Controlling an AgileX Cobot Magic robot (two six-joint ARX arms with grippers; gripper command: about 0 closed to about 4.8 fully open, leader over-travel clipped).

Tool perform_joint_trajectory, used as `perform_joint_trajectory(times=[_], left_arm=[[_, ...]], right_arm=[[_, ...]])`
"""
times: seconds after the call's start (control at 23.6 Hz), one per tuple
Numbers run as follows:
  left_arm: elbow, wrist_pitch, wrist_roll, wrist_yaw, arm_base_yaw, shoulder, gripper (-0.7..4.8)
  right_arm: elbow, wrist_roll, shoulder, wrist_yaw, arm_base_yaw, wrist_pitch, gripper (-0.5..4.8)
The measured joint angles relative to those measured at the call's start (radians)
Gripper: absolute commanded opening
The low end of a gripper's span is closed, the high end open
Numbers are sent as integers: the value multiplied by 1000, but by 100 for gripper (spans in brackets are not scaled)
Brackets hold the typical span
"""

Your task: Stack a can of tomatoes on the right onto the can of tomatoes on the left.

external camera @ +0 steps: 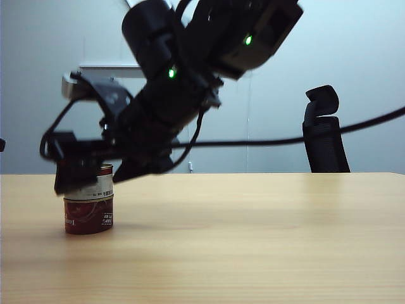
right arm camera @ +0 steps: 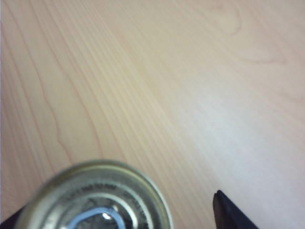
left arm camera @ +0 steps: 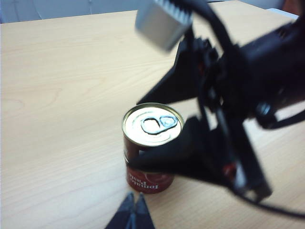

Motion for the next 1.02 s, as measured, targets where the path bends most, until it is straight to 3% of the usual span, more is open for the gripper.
perform_joint_trajectory(times=[0.21,0.3,0.34,0.38,0.51,0.68,1.02], left_arm=[[0,0,0,4,12,-1,-4],[0,0,0,14,74,-1,-4],[0,0,0,20,129,-3,-4],[0,0,0,19,163,-5,-4],[0,0,0,21,305,-47,-4],[0,-2,0,19,433,-112,-4],[0,4,0,22,439,-124,-4]], right_arm=[[2,69,-181,-1,6,16,479],[1,119,-291,0,5,-5,458],[2,128,-374,22,5,-15,306],[2,130,-425,48,5,-31,7],[5,101,-615,171,-8,-97,-8],[0,90,-809,243,-86,-252,-8],[-151,103,-1025,288,-261,-352,-8]])
